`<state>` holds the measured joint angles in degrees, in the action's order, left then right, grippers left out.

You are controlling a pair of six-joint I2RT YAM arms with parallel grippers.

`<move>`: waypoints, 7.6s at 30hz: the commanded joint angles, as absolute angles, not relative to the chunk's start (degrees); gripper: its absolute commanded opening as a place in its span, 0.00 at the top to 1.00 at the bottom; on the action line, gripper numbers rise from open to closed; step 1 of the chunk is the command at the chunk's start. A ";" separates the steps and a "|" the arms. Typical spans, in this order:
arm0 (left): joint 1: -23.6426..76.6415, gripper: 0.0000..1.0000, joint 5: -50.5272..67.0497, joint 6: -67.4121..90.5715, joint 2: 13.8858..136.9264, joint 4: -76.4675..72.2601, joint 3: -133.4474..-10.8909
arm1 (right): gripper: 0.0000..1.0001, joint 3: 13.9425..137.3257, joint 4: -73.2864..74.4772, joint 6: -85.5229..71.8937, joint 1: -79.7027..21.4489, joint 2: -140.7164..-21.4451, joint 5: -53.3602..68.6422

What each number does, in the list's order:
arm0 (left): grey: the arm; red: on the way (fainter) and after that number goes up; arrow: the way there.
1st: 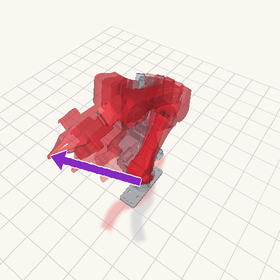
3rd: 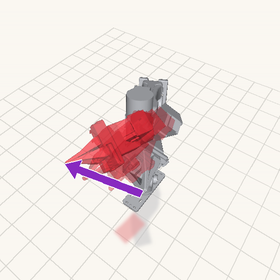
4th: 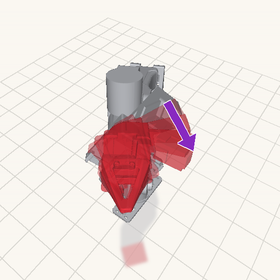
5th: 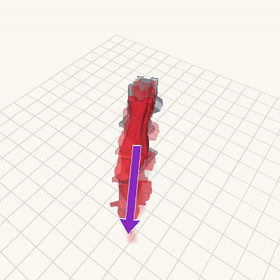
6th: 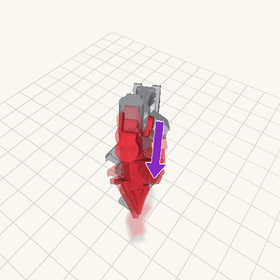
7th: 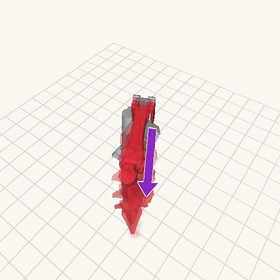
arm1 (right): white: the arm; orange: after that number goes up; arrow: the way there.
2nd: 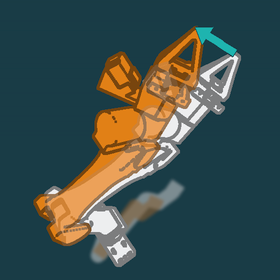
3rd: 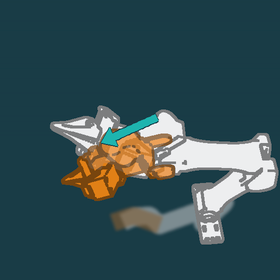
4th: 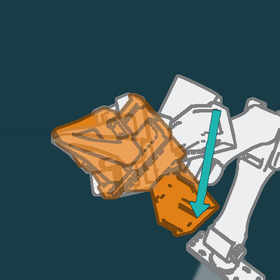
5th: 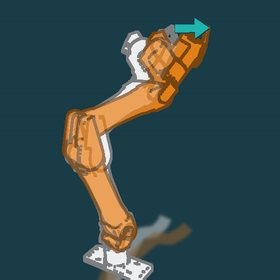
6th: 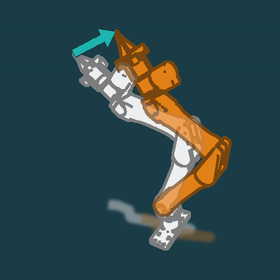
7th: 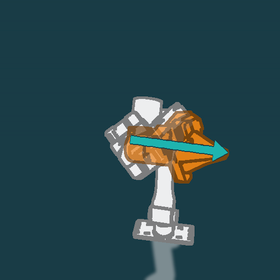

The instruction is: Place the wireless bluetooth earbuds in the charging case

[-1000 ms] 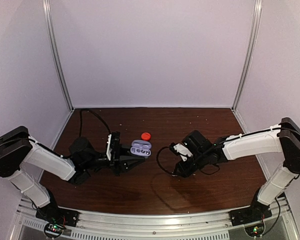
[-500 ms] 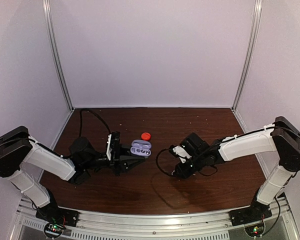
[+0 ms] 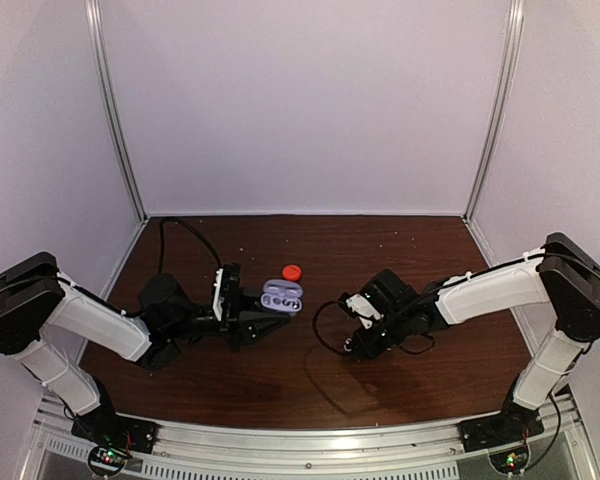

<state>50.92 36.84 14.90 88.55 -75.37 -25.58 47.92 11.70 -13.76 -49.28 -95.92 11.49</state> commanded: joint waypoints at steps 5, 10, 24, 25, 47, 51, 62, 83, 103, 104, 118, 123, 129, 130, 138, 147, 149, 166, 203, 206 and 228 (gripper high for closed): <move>50.44 1.00 36.45 14.13 87.90 -77.89 -25.29 | 0.85 47.69 12.15 -11.70 -49.05 -95.14 11.99; 50.45 1.00 36.41 14.10 87.90 -77.93 -25.39 | 0.87 48.15 13.14 -11.34 -48.88 -93.76 12.43; 50.17 1.00 36.10 12.57 89.79 -77.98 -24.61 | 0.87 50.36 18.78 -8.42 -46.99 -84.12 17.53; 49.99 1.00 36.20 11.79 89.83 -77.74 -24.35 | 0.87 50.79 19.52 -7.95 -47.02 -83.10 18.17; 49.39 1.00 43.54 9.01 95.39 -77.63 -26.13 | 0.86 70.07 33.47 1.45 -56.80 -74.33 25.83; 49.60 1.00 44.40 9.73 95.78 -77.96 -26.57 | 0.86 72.25 33.42 1.95 -59.64 -77.42 24.96; 51.57 1.00 46.89 11.53 97.56 -78.75 -28.28 | 0.86 78.81 36.43 3.79 -63.48 -84.35 21.00; 52.56 1.00 47.37 12.81 99.14 -80.34 -29.18 | 0.85 81.18 36.81 4.13 -64.52 -88.77 19.96; 52.72 1.00 47.87 13.08 99.32 -80.86 -29.36 | 0.85 82.51 34.99 3.34 -64.52 -90.30 18.86; 52.73 1.00 47.87 13.04 99.32 -80.88 -29.36 | 0.85 82.59 35.08 3.34 -64.51 -90.42 18.89; 52.73 1.00 47.20 14.22 99.62 -82.13 -29.00 | 0.68 82.62 35.53 3.14 -64.51 -88.76 17.99; 52.65 1.00 47.00 15.21 99.83 -83.32 -28.92 | 0.64 80.14 31.73 3.83 -64.62 -84.99 20.71; 52.48 1.00 46.93 16.68 100.16 -84.79 -28.92 | 0.64 77.06 27.85 3.94 -64.73 -81.36 20.77; 52.38 1.00 46.86 17.03 100.19 -85.43 -28.84 | 0.64 76.57 27.33 4.06 -64.88 -80.82 20.30; 51.81 1.00 45.96 20.46 100.72 -88.83 -28.74 | 0.61 74.31 24.44 7.73 -70.25 -78.85 7.45; 51.85 1.00 45.26 20.83 100.59 -89.30 -28.83 | 0.51 72.96 20.90 10.87 -76.56 -79.88 -7.37; 51.82 1.00 45.18 20.83 100.59 -89.30 -28.84 | 0.50 72.86 20.48 11.36 -77.54 -80.59 -9.53; 51.78 1.00 45.35 20.61 100.28 -89.36 -28.74 | 0.44 73.47 20.19 13.45 -79.48 -84.48 -11.36; 51.77 1.00 45.73 20.22 100.28 -89.14 -28.92 | 0.75 74.08 21.01 15.12 -79.54 -86.06 -17.62; 51.76 1.00 45.66 20.47 100.28 -89.30 -28.92 | 0.73 74.04 21.46 14.87 -79.54 -85.71 -16.56; 51.77 1.00 45.88 19.98 100.02 -88.99 -28.92 | 0.83 74.52 23.58 14.51 -79.37 -88.41 -18.27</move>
